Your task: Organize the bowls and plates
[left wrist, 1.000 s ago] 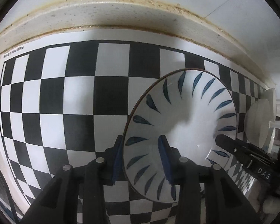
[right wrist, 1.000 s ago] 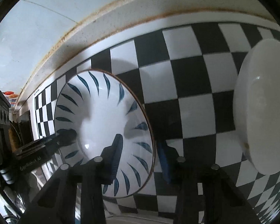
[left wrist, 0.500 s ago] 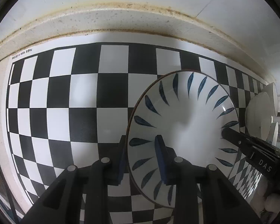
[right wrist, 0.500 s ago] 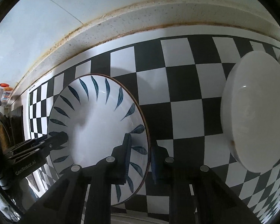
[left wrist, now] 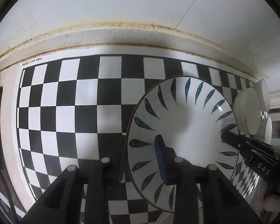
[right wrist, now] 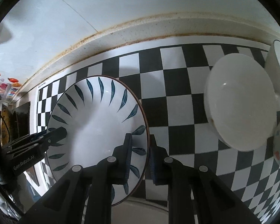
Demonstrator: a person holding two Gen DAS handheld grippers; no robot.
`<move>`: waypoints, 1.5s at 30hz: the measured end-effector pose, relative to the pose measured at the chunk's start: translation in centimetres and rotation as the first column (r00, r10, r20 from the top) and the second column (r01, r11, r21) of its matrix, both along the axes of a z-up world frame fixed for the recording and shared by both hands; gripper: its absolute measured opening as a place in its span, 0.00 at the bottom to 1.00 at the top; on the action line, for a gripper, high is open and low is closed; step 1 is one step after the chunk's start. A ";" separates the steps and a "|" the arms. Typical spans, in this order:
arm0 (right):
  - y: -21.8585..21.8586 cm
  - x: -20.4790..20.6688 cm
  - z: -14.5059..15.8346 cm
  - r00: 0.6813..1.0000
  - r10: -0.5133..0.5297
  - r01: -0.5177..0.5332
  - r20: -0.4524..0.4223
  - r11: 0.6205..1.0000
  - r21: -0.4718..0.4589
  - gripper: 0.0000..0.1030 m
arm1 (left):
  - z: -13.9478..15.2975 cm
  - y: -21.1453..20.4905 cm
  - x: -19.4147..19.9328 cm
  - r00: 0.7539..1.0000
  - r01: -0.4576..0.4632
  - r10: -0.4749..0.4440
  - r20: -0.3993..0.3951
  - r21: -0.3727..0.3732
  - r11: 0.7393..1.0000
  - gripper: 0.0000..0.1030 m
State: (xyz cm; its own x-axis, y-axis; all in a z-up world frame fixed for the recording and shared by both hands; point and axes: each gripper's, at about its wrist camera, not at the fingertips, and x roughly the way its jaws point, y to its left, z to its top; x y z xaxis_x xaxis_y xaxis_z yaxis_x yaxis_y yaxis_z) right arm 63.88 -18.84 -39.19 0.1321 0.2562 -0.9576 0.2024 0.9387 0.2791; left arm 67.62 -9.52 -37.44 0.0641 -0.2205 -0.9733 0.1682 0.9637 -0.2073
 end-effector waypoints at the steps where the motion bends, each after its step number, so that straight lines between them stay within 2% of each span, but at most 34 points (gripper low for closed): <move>1: -0.1 -0.3 0.4 1.000 -0.001 0.001 0.007 1.000 0.005 0.17 | 0.5 0.1 -0.3 1.000 -0.004 0.004 0.007 -0.001 1.000 0.26; 13: -0.8 -6.1 6.5 0.995 -0.021 0.018 0.102 0.999 0.029 0.15 | 6.5 1.6 -4.3 0.996 0.031 -0.028 0.090 -0.037 0.999 0.26; 22: -2.3 -11.6 9.7 0.988 -0.044 0.040 0.146 0.999 0.033 0.14 | 7.4 -0.5 -8.7 0.993 0.068 -0.062 0.100 -0.059 0.996 0.26; 29: -3.3 -15.8 9.3 0.989 -0.060 0.054 0.132 0.997 0.049 0.14 | 7.0 -1.5 -12.0 0.992 0.101 -0.096 0.082 -0.061 0.993 0.26; 38: -4.0 -20.8 6.0 0.995 -0.073 0.069 0.064 0.996 0.063 0.14 | 3.8 -2.6 -15.0 0.991 0.133 -0.133 0.008 -0.037 0.990 0.26; 45: -4.4 -22.5 3.5 0.997 -0.082 0.081 0.012 0.995 0.065 0.14 | 0.9 -3.6 -16.6 0.984 0.169 -0.169 -0.052 0.006 0.986 0.26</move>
